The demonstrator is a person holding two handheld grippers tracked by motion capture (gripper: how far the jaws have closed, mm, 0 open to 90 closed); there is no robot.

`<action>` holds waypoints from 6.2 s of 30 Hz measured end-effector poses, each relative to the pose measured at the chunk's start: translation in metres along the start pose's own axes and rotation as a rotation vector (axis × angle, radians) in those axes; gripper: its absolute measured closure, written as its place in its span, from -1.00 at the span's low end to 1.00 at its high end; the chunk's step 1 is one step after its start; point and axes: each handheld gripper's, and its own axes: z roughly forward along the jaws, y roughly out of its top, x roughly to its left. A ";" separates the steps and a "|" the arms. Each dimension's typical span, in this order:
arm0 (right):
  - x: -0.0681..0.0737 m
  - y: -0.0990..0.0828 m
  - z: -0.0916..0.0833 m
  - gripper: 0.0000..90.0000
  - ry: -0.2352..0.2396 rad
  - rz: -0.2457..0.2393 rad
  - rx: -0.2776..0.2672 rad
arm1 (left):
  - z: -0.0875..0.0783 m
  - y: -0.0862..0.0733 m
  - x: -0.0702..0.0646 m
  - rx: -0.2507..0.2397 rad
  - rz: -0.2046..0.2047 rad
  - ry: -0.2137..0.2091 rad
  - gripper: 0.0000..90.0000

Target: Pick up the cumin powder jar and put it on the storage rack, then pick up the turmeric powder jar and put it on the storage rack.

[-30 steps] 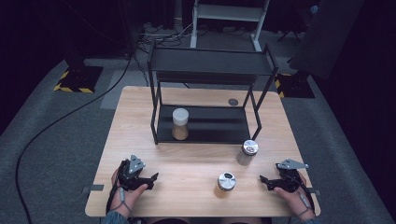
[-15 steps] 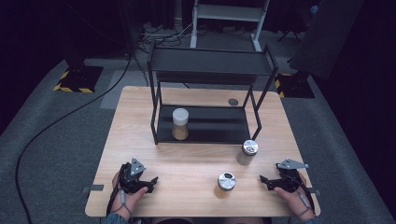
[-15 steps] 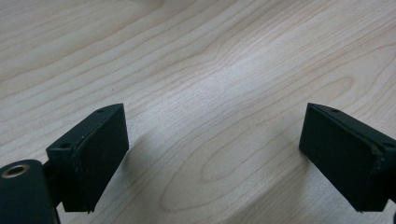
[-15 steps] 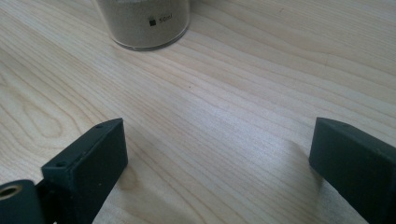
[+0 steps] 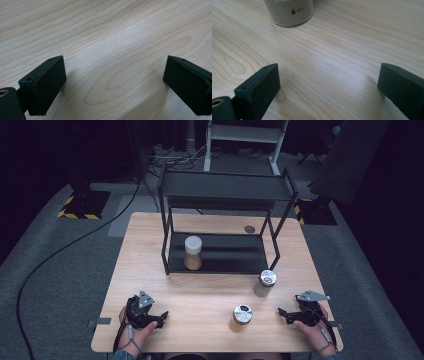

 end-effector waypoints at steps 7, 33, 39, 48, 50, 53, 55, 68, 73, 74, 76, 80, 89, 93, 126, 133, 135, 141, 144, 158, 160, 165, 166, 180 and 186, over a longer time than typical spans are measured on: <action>0.000 0.000 0.000 -0.91 0.000 0.000 0.000 | 0.000 0.000 0.000 0.001 0.001 0.001 -0.90; -0.007 0.011 -0.014 -0.87 0.035 0.007 0.002 | 0.000 -0.001 -0.002 0.000 -0.008 0.009 -0.92; -0.003 0.021 -0.022 -0.87 0.036 -0.013 -0.006 | 0.000 -0.001 -0.002 0.000 -0.009 0.009 -0.92; 0.004 0.041 -0.034 -0.87 0.052 -0.043 -0.030 | 0.000 -0.001 -0.002 0.000 -0.008 0.008 -0.92; 0.006 0.045 -0.035 -0.86 0.055 -0.048 -0.031 | 0.000 -0.001 -0.002 0.001 -0.008 0.009 -0.92; 0.009 0.050 -0.038 -0.86 0.062 -0.054 -0.038 | 0.000 -0.001 -0.002 0.001 -0.008 0.009 -0.92; 0.011 0.054 -0.040 -0.86 0.066 -0.059 -0.044 | 0.000 -0.001 -0.002 0.001 -0.008 0.009 -0.92; 0.032 0.082 -0.048 -0.86 0.089 -0.101 -0.055 | 0.000 -0.001 -0.002 0.000 -0.010 0.009 -0.92; 0.038 0.090 -0.048 -0.86 0.109 -0.110 -0.065 | 0.000 -0.001 -0.002 0.000 -0.010 0.008 -0.92; 0.040 0.092 -0.048 -0.85 0.110 -0.111 -0.065 | 0.000 -0.001 -0.002 0.000 -0.009 0.009 -0.92; 0.044 0.096 -0.049 -0.84 0.105 -0.120 -0.065 | 0.000 -0.001 -0.002 0.000 -0.010 0.008 -0.92; 0.049 0.100 -0.049 -0.84 0.118 -0.123 -0.081 | 0.000 -0.001 -0.002 0.000 -0.010 0.009 -0.92; 0.065 0.110 -0.045 -0.84 0.147 -0.140 -0.101 | 0.000 -0.001 -0.002 0.000 -0.010 0.009 -0.92; 0.071 0.114 -0.043 -0.84 0.161 -0.150 -0.102 | 0.000 -0.001 -0.002 0.000 -0.010 0.009 -0.92; 0.113 0.120 -0.026 -0.83 0.270 -0.221 -0.064 | 0.000 -0.001 -0.002 0.000 -0.009 0.009 -0.92; 0.117 0.116 -0.022 -0.80 0.276 -0.221 -0.049 | 0.000 -0.001 -0.002 0.000 -0.010 0.009 -0.92; 0.118 0.114 -0.021 -0.79 0.277 -0.222 -0.045 | 0.000 -0.001 -0.002 0.000 -0.010 0.009 -0.92; 0.121 0.110 -0.014 -0.75 0.282 -0.231 -0.023 | 0.000 -0.001 -0.002 0.000 -0.009 0.009 -0.92; 0.122 0.108 -0.011 -0.73 0.284 -0.236 -0.015 | 0.000 -0.001 -0.002 0.000 -0.009 0.009 -0.92; 0.124 0.101 0.001 -0.52 0.280 -0.263 0.030 | 0.000 -0.001 -0.002 0.001 -0.009 0.009 -0.92; 0.124 0.100 0.003 -0.49 0.280 -0.267 0.035 | 0.000 -0.001 -0.002 0.001 -0.009 0.009 -0.92; 0.123 0.100 0.007 -0.39 0.290 -0.272 0.046 | 0.000 -0.001 -0.002 0.001 -0.009 0.009 -0.92; 0.123 0.100 0.008 -0.34 0.297 -0.275 0.048 | 0.000 -0.001 -0.002 0.000 -0.008 0.009 -0.92; 0.128 0.105 0.006 -0.30 0.285 -0.315 0.056 | 0.000 -0.001 -0.002 0.000 -0.010 0.009 -0.92; 0.126 0.115 0.001 -0.30 0.288 -0.314 0.054 | 0.000 -0.001 -0.002 0.000 -0.009 0.009 -0.92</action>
